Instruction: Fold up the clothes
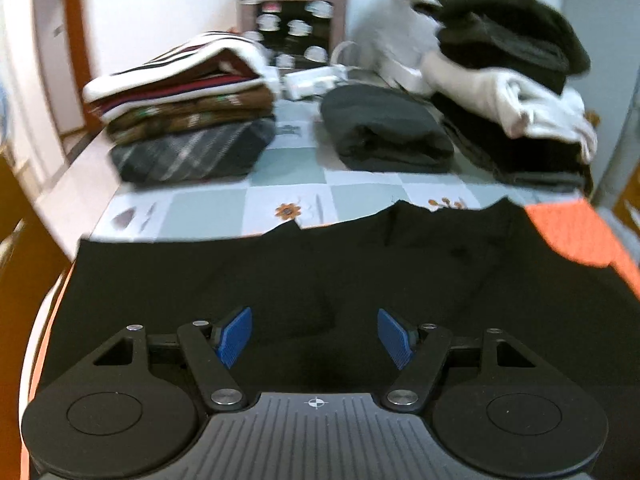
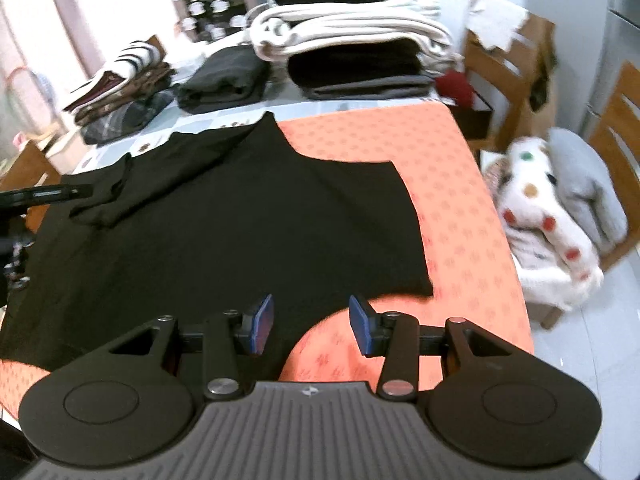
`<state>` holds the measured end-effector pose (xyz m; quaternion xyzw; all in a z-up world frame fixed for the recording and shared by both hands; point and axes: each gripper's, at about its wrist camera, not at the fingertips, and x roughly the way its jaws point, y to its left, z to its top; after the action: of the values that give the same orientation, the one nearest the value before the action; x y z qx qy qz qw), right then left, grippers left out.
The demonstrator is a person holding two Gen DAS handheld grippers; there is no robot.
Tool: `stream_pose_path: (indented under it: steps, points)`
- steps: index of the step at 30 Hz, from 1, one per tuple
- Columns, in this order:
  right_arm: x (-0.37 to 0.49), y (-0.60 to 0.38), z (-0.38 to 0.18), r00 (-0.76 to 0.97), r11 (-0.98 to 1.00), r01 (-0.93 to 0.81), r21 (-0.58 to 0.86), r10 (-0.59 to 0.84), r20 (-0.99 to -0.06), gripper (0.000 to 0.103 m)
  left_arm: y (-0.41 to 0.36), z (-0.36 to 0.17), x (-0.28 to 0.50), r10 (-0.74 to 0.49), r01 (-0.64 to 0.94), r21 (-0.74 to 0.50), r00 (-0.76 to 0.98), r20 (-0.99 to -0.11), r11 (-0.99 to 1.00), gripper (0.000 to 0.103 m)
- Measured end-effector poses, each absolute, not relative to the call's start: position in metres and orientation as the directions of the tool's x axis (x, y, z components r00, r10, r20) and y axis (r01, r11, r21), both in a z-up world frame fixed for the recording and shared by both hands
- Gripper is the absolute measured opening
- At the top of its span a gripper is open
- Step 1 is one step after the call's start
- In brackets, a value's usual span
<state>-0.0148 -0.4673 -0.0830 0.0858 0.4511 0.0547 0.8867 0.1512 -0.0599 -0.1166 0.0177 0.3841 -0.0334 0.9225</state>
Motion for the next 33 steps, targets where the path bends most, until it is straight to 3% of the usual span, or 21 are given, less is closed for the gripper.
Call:
stream_pose_path:
  steps: [8,9,10,11,12,15,21,28,33]
  points:
    - [-0.038,-0.453,-0.077,0.580,0.980,0.060,0.189,0.120,-0.806,0.048,-0.064,-0.150,0.189,-0.012,0.132,0.103,0.670,-0.742,0.986,0.069]
    - [-0.038,-0.452,-0.077,0.579,0.980,0.061,0.188,0.119,-0.806,0.048,-0.063,-0.153,0.189,-0.001,0.126,0.113,0.669,-0.743,0.986,0.062]
    - [-0.036,-0.452,-0.077,0.578,0.981,0.058,0.186,0.119,-0.807,0.048,-0.061,-0.156,0.189,0.011,0.121,0.123,0.669,-0.743,0.985,0.048]
    - [-0.033,-0.453,-0.077,0.577,0.981,0.053,0.185,0.121,-0.808,0.048,-0.058,-0.156,0.188,0.007,0.114,0.113,0.672,-0.740,0.987,0.042]
    - [-0.029,-0.453,-0.077,0.576,0.982,0.042,0.185,0.127,-0.808,0.048,-0.055,-0.156,0.188,0.004,0.106,0.102,0.675,-0.738,0.989,0.026]
    - [-0.012,-0.453,-0.077,0.571,0.981,0.006,0.195,0.157,-0.806,0.048,-0.046,-0.143,0.185,0.000,0.057,0.056,0.698,-0.716,0.997,0.017]
    - [0.037,-0.443,-0.077,0.561,0.969,-0.100,0.226,0.243,-0.791,0.048,-0.027,-0.078,0.180,-0.079,0.030,-0.090,0.787,-0.612,0.996,0.015]
    - [0.084,-0.425,-0.071,0.544,0.943,-0.225,0.245,0.330,-0.771,0.048,-0.017,0.005,0.141,-0.355,0.263,-0.260,0.827,-0.436,0.929,0.015]
    - [0.098,-0.416,-0.071,0.527,0.928,-0.283,0.244,0.363,-0.769,0.048,-0.019,0.022,0.094,-0.520,0.420,-0.308,0.728,-0.447,0.854,0.015]
